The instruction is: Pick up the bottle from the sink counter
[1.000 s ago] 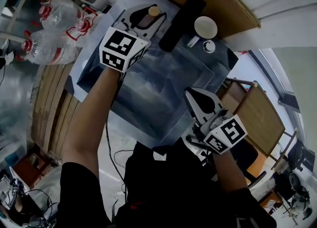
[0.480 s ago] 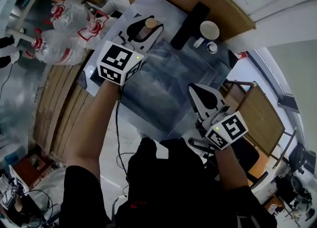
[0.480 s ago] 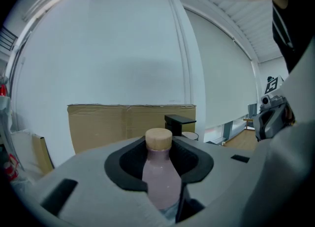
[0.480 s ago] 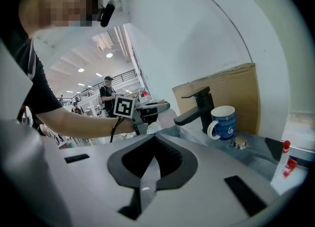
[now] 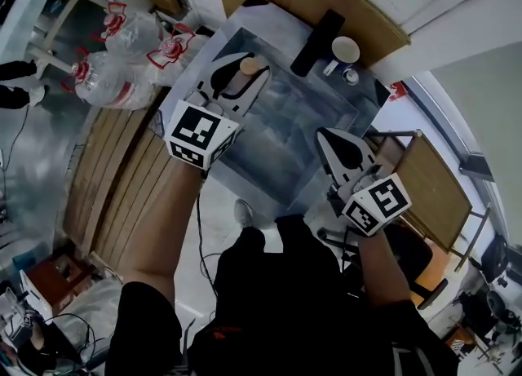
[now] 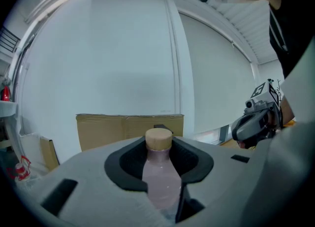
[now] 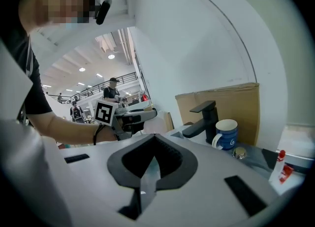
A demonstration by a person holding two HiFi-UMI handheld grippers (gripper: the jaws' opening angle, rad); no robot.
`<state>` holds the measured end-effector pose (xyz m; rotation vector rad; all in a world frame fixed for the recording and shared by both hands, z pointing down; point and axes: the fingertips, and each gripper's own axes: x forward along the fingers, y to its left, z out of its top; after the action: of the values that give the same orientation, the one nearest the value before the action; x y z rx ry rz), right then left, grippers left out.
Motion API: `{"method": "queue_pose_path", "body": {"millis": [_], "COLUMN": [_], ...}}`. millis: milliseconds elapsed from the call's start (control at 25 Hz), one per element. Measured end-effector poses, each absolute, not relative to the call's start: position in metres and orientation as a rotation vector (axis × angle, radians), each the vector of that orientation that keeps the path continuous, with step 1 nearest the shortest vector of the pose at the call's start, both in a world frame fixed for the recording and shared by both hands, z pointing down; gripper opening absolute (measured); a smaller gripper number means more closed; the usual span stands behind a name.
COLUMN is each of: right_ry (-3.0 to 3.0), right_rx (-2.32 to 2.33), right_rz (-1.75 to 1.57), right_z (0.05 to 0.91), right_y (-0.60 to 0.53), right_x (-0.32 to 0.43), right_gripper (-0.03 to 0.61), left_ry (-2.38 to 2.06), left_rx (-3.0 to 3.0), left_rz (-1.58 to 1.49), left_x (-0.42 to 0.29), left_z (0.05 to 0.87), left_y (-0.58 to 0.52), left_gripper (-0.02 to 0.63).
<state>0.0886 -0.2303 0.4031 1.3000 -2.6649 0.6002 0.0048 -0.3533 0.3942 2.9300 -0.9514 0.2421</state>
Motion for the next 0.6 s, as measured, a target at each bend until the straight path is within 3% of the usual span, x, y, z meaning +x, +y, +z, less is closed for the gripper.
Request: {"method": "queue_pose_path", "body": {"millis": [600], "right_ry": [-2.672], "right_rx": [1.333], "right_rz": [0.482], "right_z": [0.344], "right_y": [-0.201], "right_x": [0.076], "right_gripper": [0.003], "left_ry": [-1.037], "left_rx": [2.861], "left_rz": [0.156], "left_x": [-0.025], "left_z": [0.340], "left_y": [-0.269], "left_gripper": [0.143]}}
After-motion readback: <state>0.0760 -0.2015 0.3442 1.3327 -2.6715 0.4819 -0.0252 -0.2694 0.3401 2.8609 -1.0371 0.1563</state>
